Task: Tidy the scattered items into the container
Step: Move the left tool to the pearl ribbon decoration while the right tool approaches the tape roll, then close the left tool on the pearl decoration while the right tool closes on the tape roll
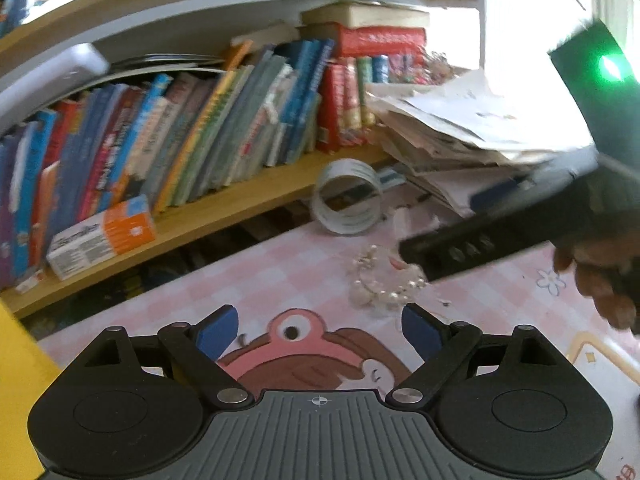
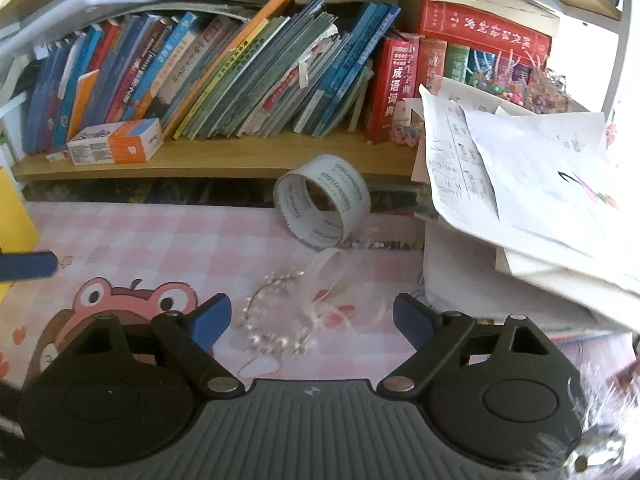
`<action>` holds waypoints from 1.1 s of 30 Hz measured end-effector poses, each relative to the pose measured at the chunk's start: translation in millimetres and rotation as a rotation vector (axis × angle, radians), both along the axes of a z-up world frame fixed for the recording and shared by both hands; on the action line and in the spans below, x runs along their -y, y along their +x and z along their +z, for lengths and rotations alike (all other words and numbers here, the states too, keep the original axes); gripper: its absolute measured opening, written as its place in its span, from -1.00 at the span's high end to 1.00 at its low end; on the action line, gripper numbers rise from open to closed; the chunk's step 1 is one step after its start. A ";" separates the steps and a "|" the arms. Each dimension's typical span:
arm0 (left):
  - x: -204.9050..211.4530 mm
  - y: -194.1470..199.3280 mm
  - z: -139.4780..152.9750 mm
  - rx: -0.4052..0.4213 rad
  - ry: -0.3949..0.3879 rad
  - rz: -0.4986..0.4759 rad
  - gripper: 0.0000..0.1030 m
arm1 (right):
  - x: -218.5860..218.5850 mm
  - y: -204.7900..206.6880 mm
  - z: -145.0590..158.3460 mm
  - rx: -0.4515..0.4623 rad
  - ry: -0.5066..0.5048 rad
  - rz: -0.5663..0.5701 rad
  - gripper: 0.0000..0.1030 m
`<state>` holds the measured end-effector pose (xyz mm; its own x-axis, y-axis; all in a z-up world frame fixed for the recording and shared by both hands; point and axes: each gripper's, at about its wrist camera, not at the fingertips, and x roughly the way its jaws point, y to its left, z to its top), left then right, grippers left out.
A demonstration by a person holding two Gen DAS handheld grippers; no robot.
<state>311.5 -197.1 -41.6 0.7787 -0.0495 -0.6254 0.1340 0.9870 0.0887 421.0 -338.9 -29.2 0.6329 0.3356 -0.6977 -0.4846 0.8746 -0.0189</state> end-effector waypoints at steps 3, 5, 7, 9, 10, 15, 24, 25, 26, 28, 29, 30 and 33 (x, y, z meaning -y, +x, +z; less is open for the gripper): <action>10.3 9.5 -8.9 0.003 -0.001 -0.034 -0.71 | -4.8 10.5 -1.3 0.001 -0.010 0.014 -0.62; 17.5 16.5 -14.3 0.000 -0.010 -0.058 -0.60 | -9.4 16.3 -1.6 0.006 -0.015 0.023 -0.59; 25.1 23.9 -20.1 -0.006 -0.016 -0.080 -0.50 | -13.9 22.2 -1.9 0.014 -0.020 0.028 -0.53; 33.0 31.7 -28.4 -0.017 -0.018 -0.107 -0.42 | -17.6 29.0 -2.5 0.018 -0.022 0.027 -0.50; 36.5 36.0 -32.9 -0.029 -0.020 -0.113 -0.38 | -19.1 32.2 -2.6 0.019 -0.022 0.027 -0.49; 52.3 56.8 -48.7 -0.051 -0.031 -0.128 -0.12 | -21.6 48.0 -2.2 0.015 -0.005 0.016 -0.48; 72.7 75.2 -61.9 -0.020 -0.016 -0.161 0.14 | -31.7 66.7 -7.7 0.042 -0.028 0.021 -0.48; 72.1 76.8 -64.5 -0.029 -0.013 -0.160 0.20 | -33.8 68.5 -9.7 0.051 -0.041 0.021 -0.49; 70.6 78.2 -67.8 -0.041 -0.007 -0.160 0.24 | -36.0 70.3 -11.8 0.059 -0.054 0.021 -0.49; 67.1 79.4 -73.3 -0.052 0.005 -0.166 0.33 | -40.1 72.5 -15.5 0.071 -0.070 0.031 -0.49; 64.9 78.7 -73.9 -0.047 0.009 -0.174 0.35 | -42.1 74.3 -17.2 0.072 -0.072 0.034 -0.50; 63.0 78.0 -73.8 -0.047 0.015 -0.182 0.44 | -44.3 75.7 -18.4 0.074 -0.073 0.032 -0.50; 53.0 74.6 -73.1 -0.051 0.035 -0.177 0.45 | -51.0 79.7 -21.8 0.082 -0.075 0.024 -0.50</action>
